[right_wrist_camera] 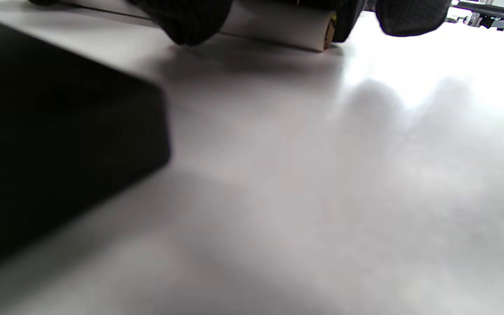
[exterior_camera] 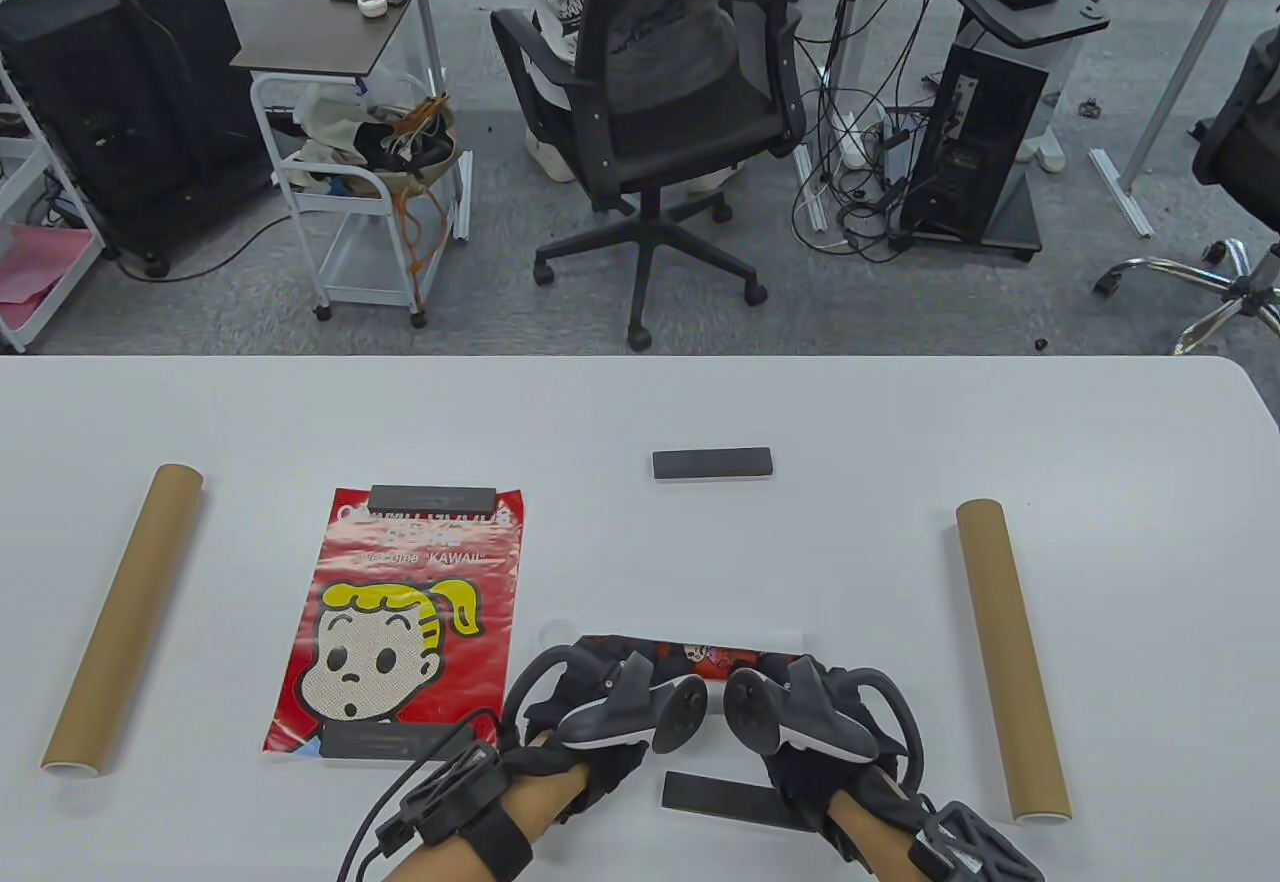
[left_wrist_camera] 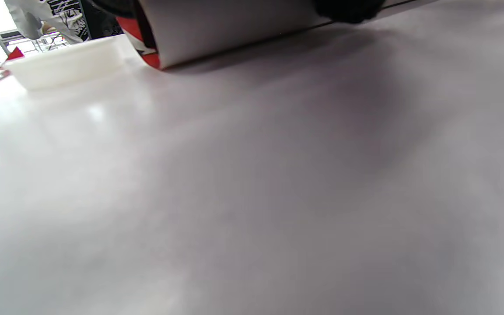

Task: Roll up posters and store in mailing tubes

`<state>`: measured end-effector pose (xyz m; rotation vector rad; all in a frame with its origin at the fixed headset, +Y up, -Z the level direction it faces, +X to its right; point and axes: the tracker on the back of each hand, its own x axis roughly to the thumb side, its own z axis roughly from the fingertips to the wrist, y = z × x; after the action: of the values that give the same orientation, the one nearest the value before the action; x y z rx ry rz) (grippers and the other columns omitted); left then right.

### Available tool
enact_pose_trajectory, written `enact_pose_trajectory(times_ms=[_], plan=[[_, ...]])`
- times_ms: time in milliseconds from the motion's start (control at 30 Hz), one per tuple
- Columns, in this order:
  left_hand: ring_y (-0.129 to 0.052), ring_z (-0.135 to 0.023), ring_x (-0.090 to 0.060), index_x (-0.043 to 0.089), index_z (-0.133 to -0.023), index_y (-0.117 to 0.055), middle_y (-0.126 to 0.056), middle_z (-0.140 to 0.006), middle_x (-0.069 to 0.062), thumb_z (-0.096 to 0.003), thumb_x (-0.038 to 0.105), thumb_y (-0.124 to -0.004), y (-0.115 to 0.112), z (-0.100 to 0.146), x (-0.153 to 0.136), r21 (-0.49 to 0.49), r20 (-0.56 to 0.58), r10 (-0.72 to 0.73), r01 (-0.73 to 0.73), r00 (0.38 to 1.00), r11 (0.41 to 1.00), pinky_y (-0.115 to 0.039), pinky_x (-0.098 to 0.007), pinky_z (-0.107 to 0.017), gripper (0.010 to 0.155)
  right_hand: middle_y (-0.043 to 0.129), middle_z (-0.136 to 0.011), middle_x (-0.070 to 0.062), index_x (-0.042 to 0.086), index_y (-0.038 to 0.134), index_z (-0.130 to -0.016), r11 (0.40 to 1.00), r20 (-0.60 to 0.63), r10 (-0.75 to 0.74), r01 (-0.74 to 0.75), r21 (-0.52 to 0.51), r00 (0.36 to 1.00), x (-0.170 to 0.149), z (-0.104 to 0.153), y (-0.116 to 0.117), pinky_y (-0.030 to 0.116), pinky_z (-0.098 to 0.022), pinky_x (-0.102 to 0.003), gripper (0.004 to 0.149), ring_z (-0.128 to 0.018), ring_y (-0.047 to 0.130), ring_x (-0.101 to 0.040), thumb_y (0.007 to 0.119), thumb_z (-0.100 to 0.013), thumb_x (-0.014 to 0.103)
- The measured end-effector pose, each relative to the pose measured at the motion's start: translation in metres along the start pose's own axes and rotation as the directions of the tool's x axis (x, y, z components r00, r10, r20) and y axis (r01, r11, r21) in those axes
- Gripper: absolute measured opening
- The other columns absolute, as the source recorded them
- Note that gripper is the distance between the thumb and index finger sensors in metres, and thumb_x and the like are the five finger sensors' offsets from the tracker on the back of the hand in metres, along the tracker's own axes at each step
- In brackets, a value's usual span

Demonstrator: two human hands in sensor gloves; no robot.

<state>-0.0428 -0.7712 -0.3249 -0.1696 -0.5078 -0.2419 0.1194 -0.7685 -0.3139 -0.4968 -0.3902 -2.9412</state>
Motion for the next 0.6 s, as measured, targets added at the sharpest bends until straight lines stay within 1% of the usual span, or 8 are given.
enact_pose_trajectory(times_ms=[67, 133, 200, 300, 367, 467, 533, 600], plan=[[-0.081, -0.088, -0.034, 0.031, -0.102, -0.048, -0.070, -0.100, -0.007, -0.0498, 0.036, -0.070, 0.000, 0.000, 0.000, 0.000, 0.004, 0.006, -0.006, 1.000, 1.000, -0.066, -0.059, -0.068, 0.057, 0.037, -0.105, -0.013, 0.024, 0.033, -0.098, 0.999, 0.000, -0.016, 0.016, 0.037, 1.000, -0.001, 0.001, -0.001, 0.048, -0.067, -0.069, 0.063, -0.097, 0.044, -0.045, 0.070, -0.047, 0.026], [-0.084, -0.086, -0.033, 0.031, -0.101, -0.051, -0.074, -0.098, -0.006, -0.0490, 0.035, -0.070, 0.001, 0.000, 0.000, 0.013, 0.005, 0.004, -0.005, 1.000, 1.000, -0.067, -0.059, -0.068, 0.056, 0.034, -0.105, -0.014, 0.026, 0.036, -0.098, 0.997, 0.014, -0.034, 0.035, -0.074, 0.999, -0.002, 0.006, -0.006, 0.048, -0.067, -0.069, 0.062, -0.097, 0.045, -0.045, 0.071, -0.046, 0.026], [-0.085, -0.085, -0.033, 0.031, -0.101, -0.052, -0.075, -0.097, -0.006, -0.0487, 0.034, -0.070, 0.001, 0.000, 0.001, 0.015, 0.008, 0.000, 0.000, 1.000, 1.000, -0.068, -0.059, -0.068, 0.055, 0.045, -0.101, -0.014, 0.022, 0.039, -0.097, 0.993, 0.023, -0.039, 0.041, -0.110, 0.999, -0.002, 0.009, -0.012, 0.051, -0.065, -0.068, 0.060, -0.093, 0.053, -0.045, 0.072, -0.046, 0.026], [-0.081, -0.090, -0.034, 0.033, -0.103, -0.051, -0.070, -0.102, -0.006, -0.0491, 0.036, -0.070, 0.001, 0.001, -0.001, 0.017, 0.003, 0.007, -0.007, 1.000, 1.000, -0.067, -0.059, -0.068, 0.057, 0.053, -0.100, -0.014, 0.022, 0.045, -0.096, 0.999, 0.027, -0.035, 0.035, -0.031, 0.999, 0.002, 0.007, -0.007, 0.052, -0.065, -0.069, 0.057, -0.093, 0.056, -0.046, 0.072, -0.046, 0.025], [-0.076, -0.093, -0.036, 0.033, -0.106, -0.042, -0.061, -0.107, -0.010, -0.0492, 0.040, -0.071, 0.000, 0.001, -0.001, 0.003, -0.018, 0.003, -0.003, 1.000, 1.000, -0.064, -0.060, -0.069, 0.064, 0.039, -0.104, -0.012, 0.024, 0.033, -0.098, 0.999, 0.002, -0.002, 0.001, 0.050, 1.000, 0.004, 0.004, 0.000, 0.049, -0.066, -0.068, 0.064, -0.097, 0.046, -0.044, 0.071, -0.047, 0.026], [-0.080, -0.090, -0.033, 0.033, -0.103, -0.047, -0.068, -0.102, -0.006, -0.0497, 0.036, -0.070, -0.001, 0.000, -0.002, -0.008, -0.025, 0.000, -0.001, 1.000, 1.000, -0.065, -0.059, -0.069, 0.058, 0.037, -0.105, -0.012, 0.025, 0.032, -0.098, 0.997, -0.004, -0.037, 0.037, 0.064, 0.999, 0.000, 0.000, -0.002, 0.046, -0.067, -0.069, 0.064, -0.098, 0.039, -0.046, 0.070, -0.047, 0.025], [-0.083, -0.087, -0.033, 0.032, -0.101, -0.052, -0.073, -0.098, -0.006, -0.0488, 0.034, -0.071, 0.000, 0.000, -0.002, 0.012, -0.025, -0.001, 0.001, 1.000, 1.000, -0.067, -0.059, -0.068, 0.056, 0.035, -0.106, -0.012, 0.026, 0.034, -0.098, 0.999, -0.003, -0.045, 0.045, 0.004, 0.999, -0.001, 0.004, -0.006, 0.044, -0.068, -0.069, 0.063, -0.098, 0.038, -0.046, 0.070, -0.047, 0.025], [-0.084, -0.086, -0.032, 0.032, -0.101, -0.053, -0.075, -0.097, -0.005, -0.0484, 0.033, -0.070, 0.000, 0.000, -0.002, 0.010, -0.019, 0.002, -0.002, 1.000, 1.000, -0.067, -0.059, -0.068, 0.055, 0.049, -0.100, -0.013, 0.022, 0.042, -0.096, 0.995, 0.022, -0.048, 0.049, -0.084, 0.999, -0.002, 0.008, -0.010, 0.051, -0.065, -0.068, 0.058, -0.093, 0.054, -0.045, 0.071, -0.046, 0.025]])
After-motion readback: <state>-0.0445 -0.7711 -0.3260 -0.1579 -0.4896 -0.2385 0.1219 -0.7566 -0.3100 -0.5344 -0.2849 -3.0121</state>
